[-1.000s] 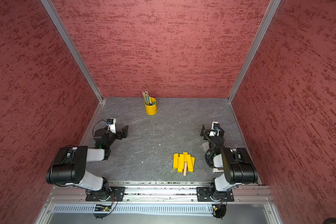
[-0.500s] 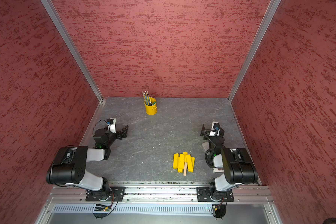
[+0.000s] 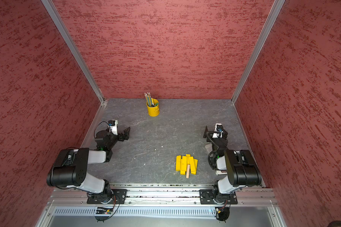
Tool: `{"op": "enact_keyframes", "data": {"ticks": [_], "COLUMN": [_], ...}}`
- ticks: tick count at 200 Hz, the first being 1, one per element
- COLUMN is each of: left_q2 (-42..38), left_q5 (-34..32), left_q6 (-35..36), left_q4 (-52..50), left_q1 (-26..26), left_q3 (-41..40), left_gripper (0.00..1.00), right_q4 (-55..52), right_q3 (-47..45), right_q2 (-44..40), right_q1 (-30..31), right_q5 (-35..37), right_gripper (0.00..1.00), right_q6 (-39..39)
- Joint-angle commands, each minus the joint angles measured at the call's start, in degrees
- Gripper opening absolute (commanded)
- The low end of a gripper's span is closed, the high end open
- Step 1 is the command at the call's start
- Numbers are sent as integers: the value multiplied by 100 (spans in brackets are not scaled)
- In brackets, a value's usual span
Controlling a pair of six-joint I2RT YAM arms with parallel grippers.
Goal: Assemble the number 8 with building blocks
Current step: Adjust the building block at the center of the board.
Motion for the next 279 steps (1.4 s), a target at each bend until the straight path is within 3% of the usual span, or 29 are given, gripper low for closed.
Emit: {"op": "enact_keyframes", "data": {"ticks": [1, 55, 75, 107, 123, 139, 147, 156, 181, 207, 225, 239, 254, 279], "left_q2": [59, 59, 74, 61, 62, 74, 71, 73, 67, 72, 75, 73, 75, 69], "left_q5": [22, 30, -233, -475, -486, -480, -489, -487, -506, -652, -654, -648, -659, -656], "left_q6": [-48, -51, -150, -209, -206, -211, -207, -208, -207, -237, -236, -240, -238, -235], "left_q4": [136, 136, 59, -9, -5, -11, -11, -17, -22, -66, -64, -57, -57, -57], "left_q1": [-4, -6, -3, -37, -43, -41, -44, -46, -43, -60, -64, -70, -71, -71], "left_q3": [74, 80, 127, 155, 159, 160, 160, 159, 168, 185, 181, 184, 185, 181], "left_gripper": [100, 100, 100, 100, 100, 100, 100, 100, 100, 100, 100, 100, 100, 100], "right_q4": [215, 193, -1698, -4794, -5626, -6471, -6816, -7245, -8062, -8941, -9739, -10217, -9884, -8500], "right_q3": [91, 33, 524, 1750, 2022, 2066, 2036, 2018, 2484, 4004, 5499, 6425, 6443, 5060], "right_q2": [42, -256, -1697, -4011, -4440, -4575, -4658, -4742, -4451, -2870, -1598, -966, -950, -1586], "right_q1": [-15, 12, 105, 109, 119, 312, 608, 1130, 2685, 2846, 2887, 2922, 2839, 1593], "right_q5": [95, 280, 738, 131, -648, -847, -1048, -763, 905, 2836, 3038, 2668, 2094, -591], "right_gripper": [99, 99, 99, 99, 99, 99, 99, 99, 99, 99, 99, 99, 99, 99], "right_q6": [53, 64, 225, 1544, 1808, 2203, 2207, 2211, 1885, 2116, 1737, 1582, 1876, 2843]}}
